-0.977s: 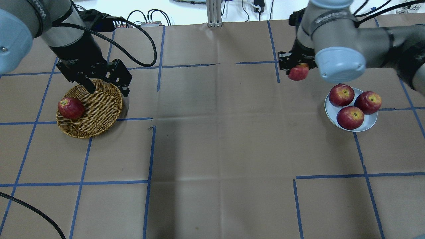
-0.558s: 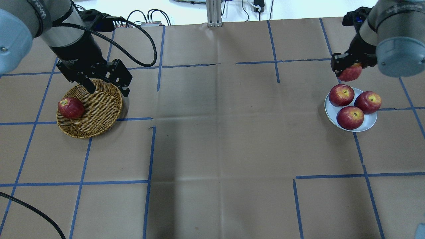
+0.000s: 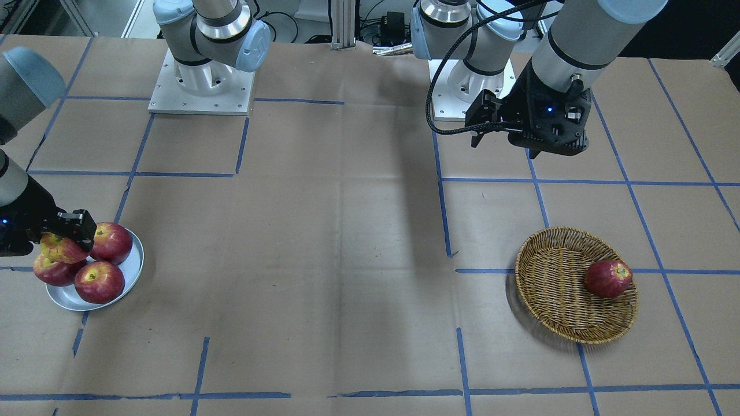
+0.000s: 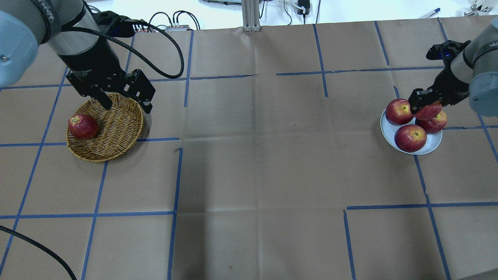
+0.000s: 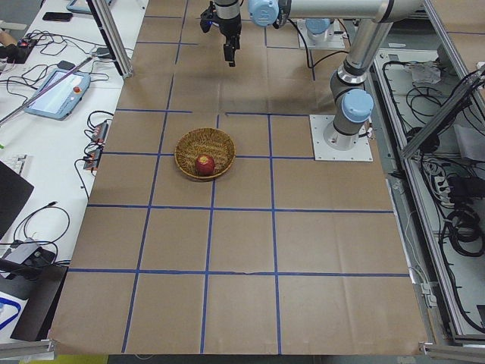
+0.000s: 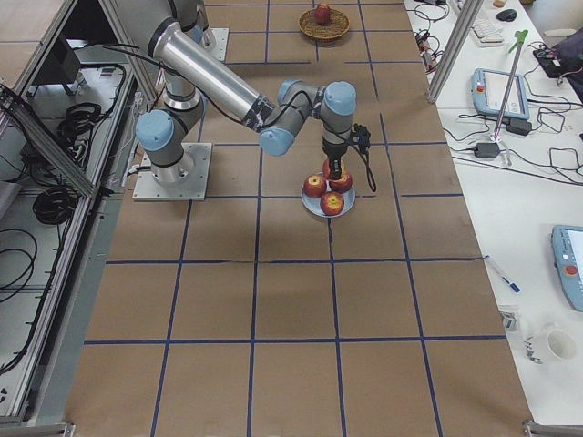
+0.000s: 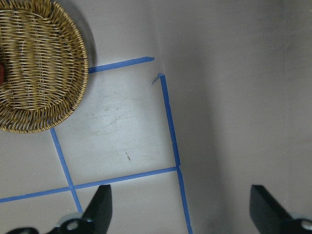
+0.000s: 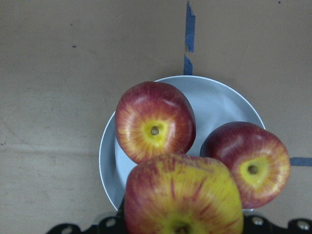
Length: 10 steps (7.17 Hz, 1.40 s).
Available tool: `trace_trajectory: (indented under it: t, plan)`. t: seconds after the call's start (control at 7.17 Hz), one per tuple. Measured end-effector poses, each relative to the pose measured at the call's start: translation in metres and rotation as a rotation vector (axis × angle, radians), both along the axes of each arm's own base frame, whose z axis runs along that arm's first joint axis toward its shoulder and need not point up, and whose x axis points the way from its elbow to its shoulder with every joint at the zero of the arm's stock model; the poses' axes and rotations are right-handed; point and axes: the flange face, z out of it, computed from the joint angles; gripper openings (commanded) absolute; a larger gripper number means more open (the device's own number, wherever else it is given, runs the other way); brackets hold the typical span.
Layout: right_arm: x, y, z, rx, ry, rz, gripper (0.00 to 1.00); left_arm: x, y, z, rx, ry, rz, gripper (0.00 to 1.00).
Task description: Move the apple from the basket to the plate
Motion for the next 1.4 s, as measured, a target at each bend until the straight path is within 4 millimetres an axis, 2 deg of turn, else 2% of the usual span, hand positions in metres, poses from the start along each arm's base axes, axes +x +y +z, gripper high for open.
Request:
trace_trajectory:
  t: [0.28,0.42,0.56,0.84,0.98,1.12,1.4]
  plan:
    - [-0.005,-0.001,-0.013,-0.006,0.008,0.003,0.45,0.000,0.000,0.000,0.000,0.001,-0.001,0.99]
    - [-0.008,-0.002,-0.019,-0.005,0.009,-0.002,0.81,0.000,0.000,0.000,0.000,0.001,-0.002,0.99]
    - [-0.012,-0.003,-0.023,-0.003,0.009,-0.007,1.00,0.000,0.000,0.000,0.000,0.001,-0.001,0.99]
    - [-0.017,-0.002,-0.020,-0.006,0.016,-0.017,1.00,0.000,0.000,0.000,0.000,0.001,-0.001,0.99]
    - [-0.018,-0.001,-0.010,-0.016,0.022,-0.019,1.00,0.000,0.001,-0.001,0.002,0.001,-0.001,0.99]
    - [-0.014,0.002,0.010,-0.034,0.030,-0.020,1.00,0.000,0.001,-0.001,0.003,0.001,-0.001,0.99]
    - [0.006,0.011,0.073,-0.037,0.020,-0.036,1.00,0.000,0.002,-0.001,0.003,0.001,-0.001,0.99]
